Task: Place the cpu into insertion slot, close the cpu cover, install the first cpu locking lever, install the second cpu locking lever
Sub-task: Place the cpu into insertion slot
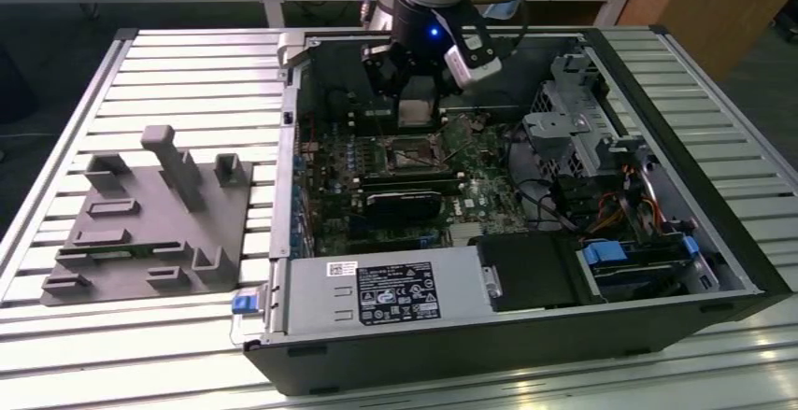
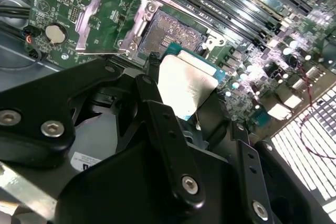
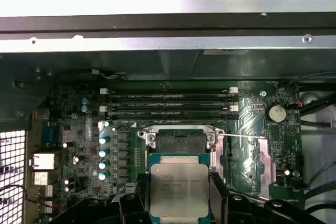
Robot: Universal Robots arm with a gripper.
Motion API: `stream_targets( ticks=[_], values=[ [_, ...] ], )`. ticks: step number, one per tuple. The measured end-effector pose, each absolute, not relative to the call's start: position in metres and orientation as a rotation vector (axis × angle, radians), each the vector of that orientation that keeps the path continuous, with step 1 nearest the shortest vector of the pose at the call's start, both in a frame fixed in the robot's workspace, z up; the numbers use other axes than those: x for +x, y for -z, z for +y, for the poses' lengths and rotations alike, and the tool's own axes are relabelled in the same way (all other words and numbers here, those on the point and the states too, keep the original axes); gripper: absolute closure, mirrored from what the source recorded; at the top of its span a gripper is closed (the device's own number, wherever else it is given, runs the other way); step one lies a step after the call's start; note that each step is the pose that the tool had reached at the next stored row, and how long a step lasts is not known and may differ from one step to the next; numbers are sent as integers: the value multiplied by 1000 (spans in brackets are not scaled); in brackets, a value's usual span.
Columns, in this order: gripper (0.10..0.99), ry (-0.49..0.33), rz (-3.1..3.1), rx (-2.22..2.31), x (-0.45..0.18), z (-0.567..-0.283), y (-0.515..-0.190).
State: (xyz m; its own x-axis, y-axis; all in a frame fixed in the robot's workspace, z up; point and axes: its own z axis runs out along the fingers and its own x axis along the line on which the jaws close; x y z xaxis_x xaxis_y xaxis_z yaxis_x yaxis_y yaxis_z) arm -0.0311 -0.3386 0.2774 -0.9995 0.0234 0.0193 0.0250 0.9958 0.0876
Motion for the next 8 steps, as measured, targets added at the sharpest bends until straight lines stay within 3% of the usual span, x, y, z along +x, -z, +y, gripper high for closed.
stream_targets(
  ticks=[8],
  values=[
    [549,137,-3120,-36,-28,-338,-263]
  ],
)
